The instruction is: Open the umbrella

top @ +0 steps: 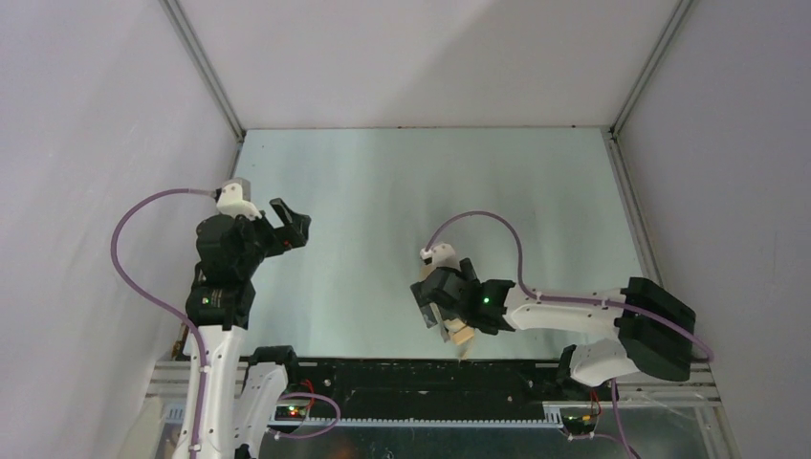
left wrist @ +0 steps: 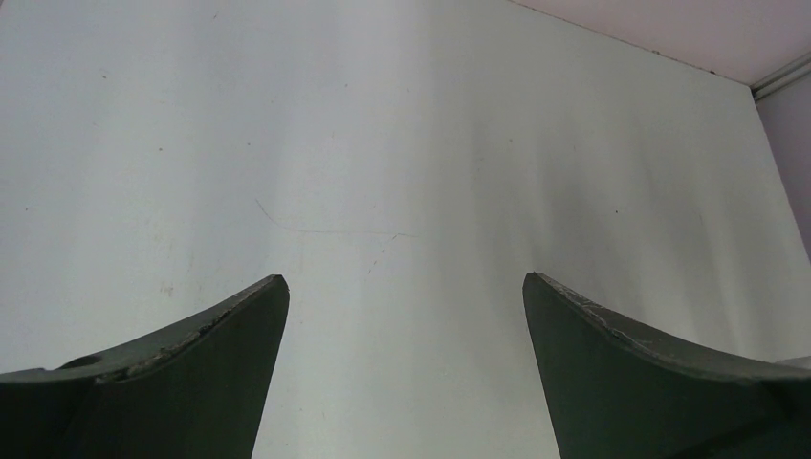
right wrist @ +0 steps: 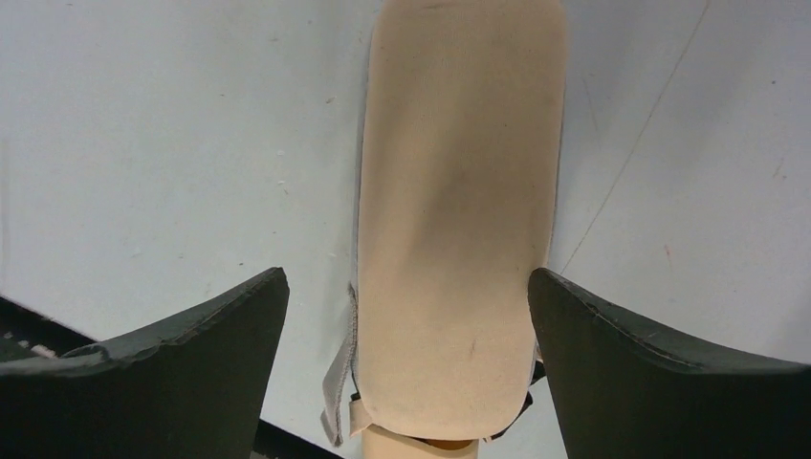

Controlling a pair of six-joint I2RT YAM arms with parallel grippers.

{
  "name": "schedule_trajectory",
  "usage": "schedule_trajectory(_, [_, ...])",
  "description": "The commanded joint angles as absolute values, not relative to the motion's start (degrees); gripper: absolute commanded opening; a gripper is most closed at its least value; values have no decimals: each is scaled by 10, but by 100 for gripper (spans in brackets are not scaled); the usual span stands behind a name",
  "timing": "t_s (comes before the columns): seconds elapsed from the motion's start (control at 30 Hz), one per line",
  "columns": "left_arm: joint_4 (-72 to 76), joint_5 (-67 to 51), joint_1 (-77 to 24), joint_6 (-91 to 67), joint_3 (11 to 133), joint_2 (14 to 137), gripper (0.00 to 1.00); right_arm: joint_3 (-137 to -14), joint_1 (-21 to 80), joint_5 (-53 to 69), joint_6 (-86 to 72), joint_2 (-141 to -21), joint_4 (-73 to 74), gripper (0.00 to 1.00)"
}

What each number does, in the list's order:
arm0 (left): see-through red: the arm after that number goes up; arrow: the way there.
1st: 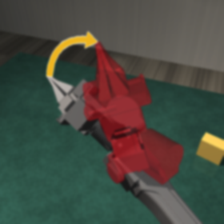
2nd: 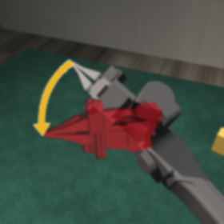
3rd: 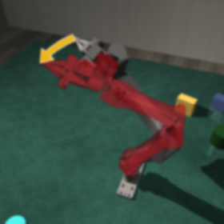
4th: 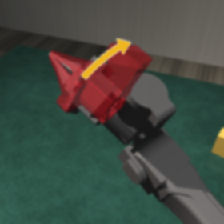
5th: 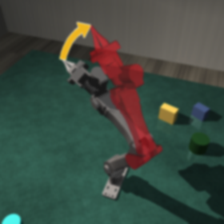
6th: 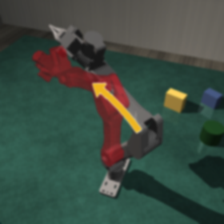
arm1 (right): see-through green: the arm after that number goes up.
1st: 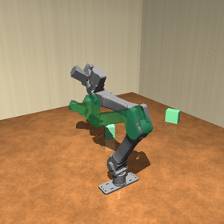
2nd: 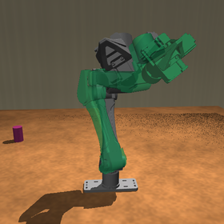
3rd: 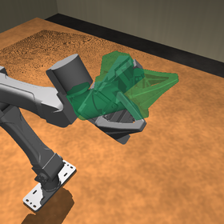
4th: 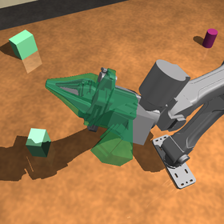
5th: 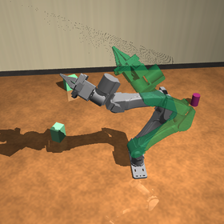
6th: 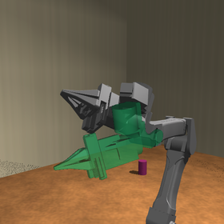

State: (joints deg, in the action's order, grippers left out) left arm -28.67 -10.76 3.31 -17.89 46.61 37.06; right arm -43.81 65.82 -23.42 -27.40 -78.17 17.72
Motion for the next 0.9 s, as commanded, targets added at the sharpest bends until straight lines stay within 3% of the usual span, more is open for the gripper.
schedule_trajectory(0.0, [-275,-117,31,-162,467,365,100,-479,678,-313,-314,-821,220,99])
schedule_trajectory(0.87, [-277,-108,27,-166,467,364,100,-482,714,-376,-415,-908,296,97])
